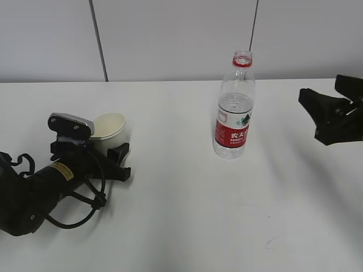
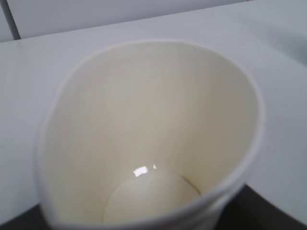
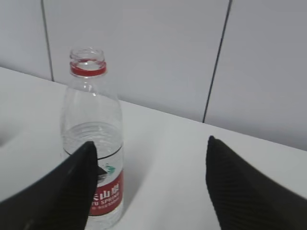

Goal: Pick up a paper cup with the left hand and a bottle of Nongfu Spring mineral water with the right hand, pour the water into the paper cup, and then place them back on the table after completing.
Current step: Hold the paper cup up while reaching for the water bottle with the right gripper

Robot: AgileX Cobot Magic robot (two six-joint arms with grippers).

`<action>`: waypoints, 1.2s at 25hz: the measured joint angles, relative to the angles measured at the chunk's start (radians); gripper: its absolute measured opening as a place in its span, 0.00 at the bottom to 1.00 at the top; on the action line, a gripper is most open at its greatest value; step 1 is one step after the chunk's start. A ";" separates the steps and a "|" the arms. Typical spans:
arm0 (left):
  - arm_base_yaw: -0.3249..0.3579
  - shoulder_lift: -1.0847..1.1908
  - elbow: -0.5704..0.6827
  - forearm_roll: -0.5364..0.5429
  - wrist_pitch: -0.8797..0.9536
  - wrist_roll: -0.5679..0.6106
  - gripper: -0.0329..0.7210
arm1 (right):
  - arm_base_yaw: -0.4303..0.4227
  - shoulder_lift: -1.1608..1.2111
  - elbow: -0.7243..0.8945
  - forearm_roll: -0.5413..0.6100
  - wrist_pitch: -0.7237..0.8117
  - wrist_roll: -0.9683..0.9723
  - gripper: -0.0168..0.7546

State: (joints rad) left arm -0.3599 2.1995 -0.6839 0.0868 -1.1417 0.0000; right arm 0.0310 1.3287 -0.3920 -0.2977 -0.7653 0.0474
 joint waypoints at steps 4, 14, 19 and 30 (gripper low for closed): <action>0.000 0.000 0.000 0.000 -0.001 0.000 0.58 | 0.000 0.168 -0.003 -0.028 -0.195 0.045 0.69; 0.000 0.000 0.000 0.000 -0.001 0.000 0.58 | 0.000 0.378 -0.008 -0.029 -0.367 0.089 0.69; 0.000 0.000 0.000 0.000 -0.001 0.000 0.58 | 0.000 0.387 -0.008 -0.029 -0.369 0.098 0.69; 0.000 0.000 0.000 0.000 -0.001 0.000 0.57 | 0.000 0.387 -0.042 -0.062 -0.375 0.100 0.88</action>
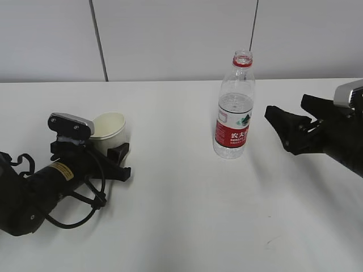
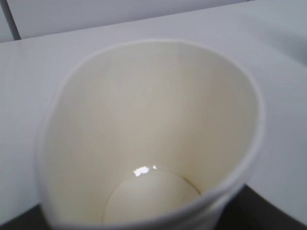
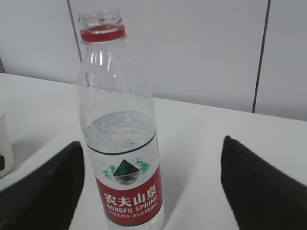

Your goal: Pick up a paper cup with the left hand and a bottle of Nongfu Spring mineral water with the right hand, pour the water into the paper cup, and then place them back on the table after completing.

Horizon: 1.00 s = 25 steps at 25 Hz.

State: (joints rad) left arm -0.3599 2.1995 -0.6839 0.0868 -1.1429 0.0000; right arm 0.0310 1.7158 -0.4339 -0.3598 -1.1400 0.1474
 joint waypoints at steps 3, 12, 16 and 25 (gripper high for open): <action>0.000 0.000 0.000 0.000 0.000 0.000 0.57 | 0.000 0.015 -0.028 -0.024 0.000 0.004 0.89; 0.000 0.000 0.000 0.000 0.000 0.000 0.57 | 0.000 0.211 -0.174 -0.122 -0.002 0.081 0.91; 0.000 0.000 0.000 0.000 0.000 0.000 0.57 | 0.028 0.294 -0.245 -0.135 -0.002 0.095 0.91; 0.000 0.000 0.000 0.000 -0.001 0.000 0.57 | 0.097 0.422 -0.386 -0.127 -0.002 0.095 0.91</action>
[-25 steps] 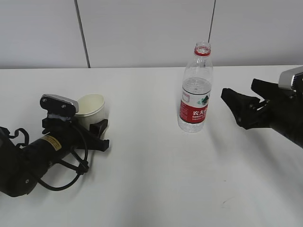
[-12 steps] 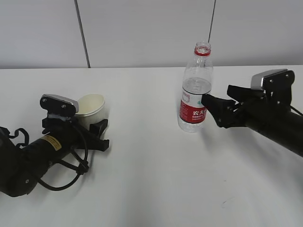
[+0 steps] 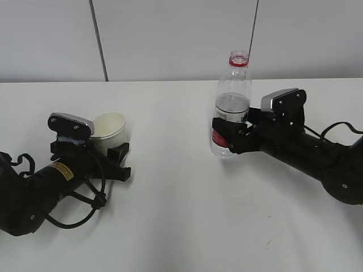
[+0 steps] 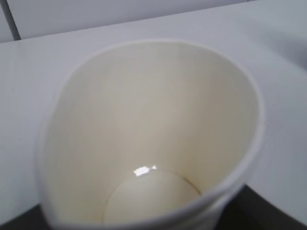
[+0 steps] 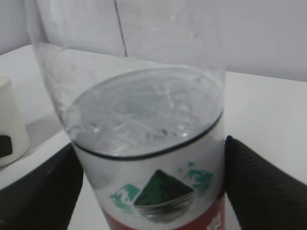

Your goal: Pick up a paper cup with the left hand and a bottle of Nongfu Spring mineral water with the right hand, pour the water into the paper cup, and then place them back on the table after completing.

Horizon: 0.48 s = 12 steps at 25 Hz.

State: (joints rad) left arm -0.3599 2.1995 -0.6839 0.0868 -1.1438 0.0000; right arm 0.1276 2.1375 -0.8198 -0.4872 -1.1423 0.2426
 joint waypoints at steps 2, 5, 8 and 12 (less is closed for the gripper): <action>0.000 0.000 0.000 0.000 0.000 0.000 0.57 | 0.002 0.016 -0.024 0.000 0.000 0.000 0.91; 0.000 0.000 0.000 0.000 0.000 0.000 0.57 | 0.002 0.042 -0.056 0.004 0.000 0.002 0.90; 0.000 0.000 0.000 0.000 0.000 0.000 0.57 | 0.004 0.054 -0.078 0.004 -0.002 0.002 0.87; 0.000 0.000 0.000 0.000 0.000 0.000 0.57 | 0.004 0.055 -0.083 0.006 -0.002 0.002 0.74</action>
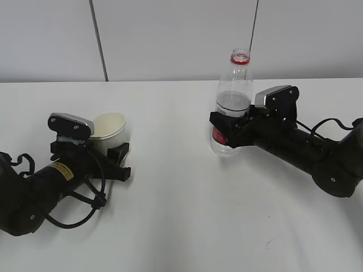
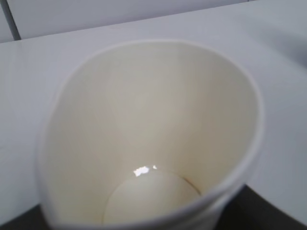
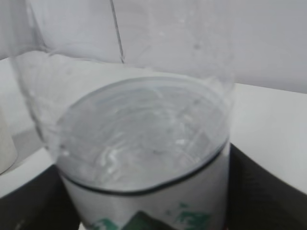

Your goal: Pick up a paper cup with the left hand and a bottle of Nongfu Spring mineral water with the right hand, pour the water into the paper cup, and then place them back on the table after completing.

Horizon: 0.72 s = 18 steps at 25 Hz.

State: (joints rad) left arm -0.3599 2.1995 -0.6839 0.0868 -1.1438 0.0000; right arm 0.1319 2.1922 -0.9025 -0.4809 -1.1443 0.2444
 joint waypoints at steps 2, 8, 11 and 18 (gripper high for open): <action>0.000 0.000 0.000 0.001 0.000 0.000 0.57 | 0.000 0.000 0.000 0.000 0.000 0.000 0.67; 0.000 0.000 0.000 0.045 0.000 0.000 0.57 | 0.000 0.000 -0.002 0.002 0.000 0.000 0.54; 0.000 0.000 0.000 0.105 0.000 0.000 0.57 | 0.000 0.002 -0.002 0.006 0.000 0.000 0.53; 0.000 0.000 0.000 0.333 -0.008 -0.145 0.57 | 0.000 0.002 -0.002 0.012 0.000 -0.067 0.52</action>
State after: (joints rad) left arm -0.3599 2.1995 -0.6843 0.4198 -1.1516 -0.1452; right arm 0.1319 2.1938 -0.9047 -0.4690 -1.1447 0.1778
